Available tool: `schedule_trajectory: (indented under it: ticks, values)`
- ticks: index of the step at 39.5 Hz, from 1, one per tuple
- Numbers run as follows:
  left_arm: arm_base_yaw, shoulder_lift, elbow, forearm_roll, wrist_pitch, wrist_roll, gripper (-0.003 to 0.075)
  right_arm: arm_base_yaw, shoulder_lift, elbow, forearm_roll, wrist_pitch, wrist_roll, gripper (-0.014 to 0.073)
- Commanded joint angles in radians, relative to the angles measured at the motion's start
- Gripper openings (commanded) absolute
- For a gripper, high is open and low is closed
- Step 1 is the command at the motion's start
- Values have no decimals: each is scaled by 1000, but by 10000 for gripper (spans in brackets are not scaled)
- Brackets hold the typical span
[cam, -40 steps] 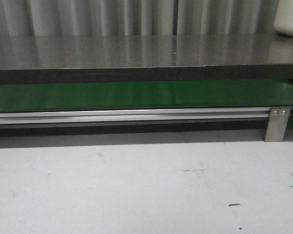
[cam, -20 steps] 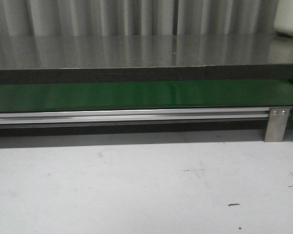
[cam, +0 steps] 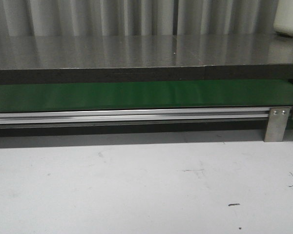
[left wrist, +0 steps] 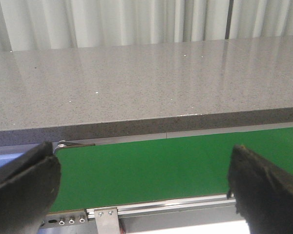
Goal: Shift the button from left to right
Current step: 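Lower the left gripper and grasp the yellow-capped button switch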
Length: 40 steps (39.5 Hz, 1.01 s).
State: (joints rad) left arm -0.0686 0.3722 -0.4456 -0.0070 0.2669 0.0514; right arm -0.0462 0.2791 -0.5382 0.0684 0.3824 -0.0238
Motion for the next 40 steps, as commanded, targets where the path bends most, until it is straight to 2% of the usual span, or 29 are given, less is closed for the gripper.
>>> schedule_trajectory:
  ticks: [1, 12, 21, 33, 40]
  values:
    - [-5, 12, -38, 0, -88, -9, 620, -4, 18, -35, -4, -95, -1, 615]
    - [-5, 27, -43, -2, -90, -9, 557, -4, 18, -35, -4, -95, -1, 615]
    - [44, 192, -162, -2, -70, -9, 547, -4, 18, -35, -4, -95, -1, 615]
    - [263, 509, -401, -2, 91, -9, 547, -4, 18, -35, -4, -95, -1, 615]
    - [424, 698, -493, 28, 117, -9, 547, -4, 18, -35, -4, -95, -1, 615]
